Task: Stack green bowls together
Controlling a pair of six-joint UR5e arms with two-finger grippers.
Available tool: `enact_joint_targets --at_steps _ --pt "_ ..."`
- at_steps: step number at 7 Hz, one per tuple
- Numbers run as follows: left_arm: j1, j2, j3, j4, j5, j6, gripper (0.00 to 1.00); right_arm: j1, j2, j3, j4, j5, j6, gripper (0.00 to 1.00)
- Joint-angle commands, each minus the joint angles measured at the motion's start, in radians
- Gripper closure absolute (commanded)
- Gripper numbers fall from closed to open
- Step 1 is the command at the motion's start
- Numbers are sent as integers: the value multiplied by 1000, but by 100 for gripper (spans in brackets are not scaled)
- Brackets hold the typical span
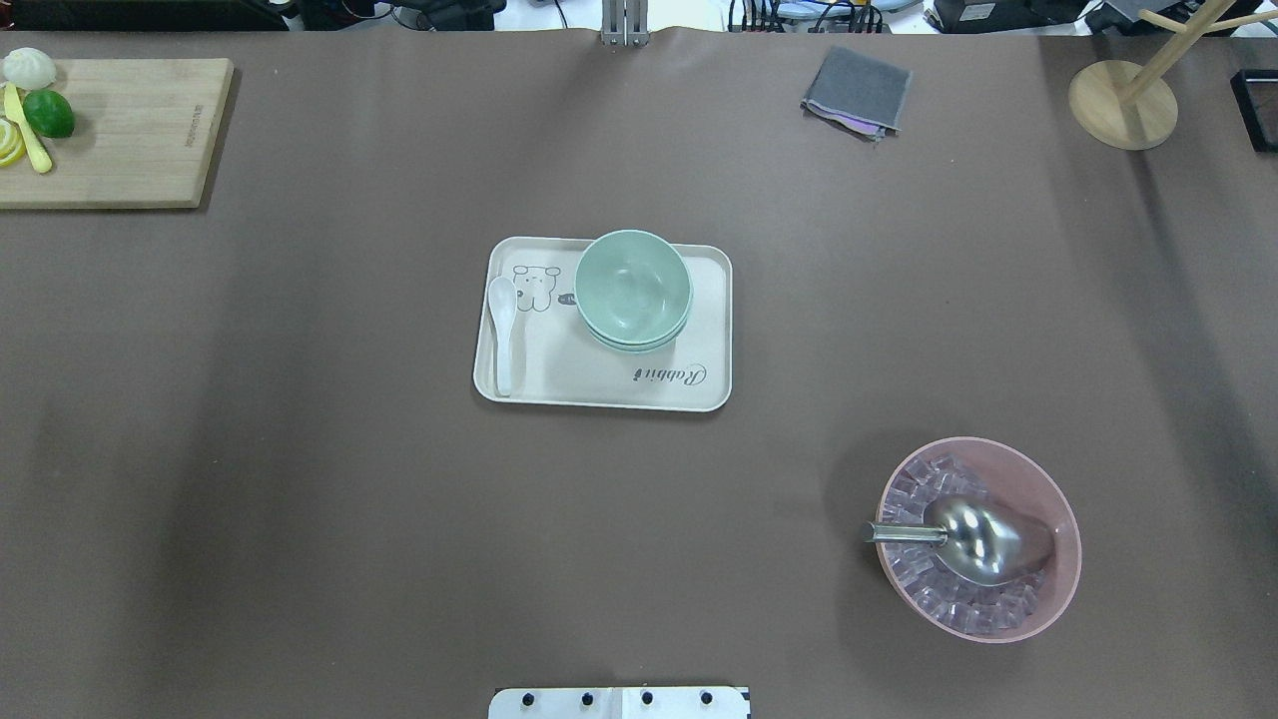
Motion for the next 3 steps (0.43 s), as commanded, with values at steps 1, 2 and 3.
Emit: enact_joint_targets --at_steps 1,2,3 --pt "-1 2 1 0 0 0 2 0 4 0 0 1 0 0" --pt "-1 2 -5 -1 -1 0 2 0 5 0 0 1 0 0" --pt "-1 0 -7 -1 0 3 2 0 5 -3 0 -1 0 0"
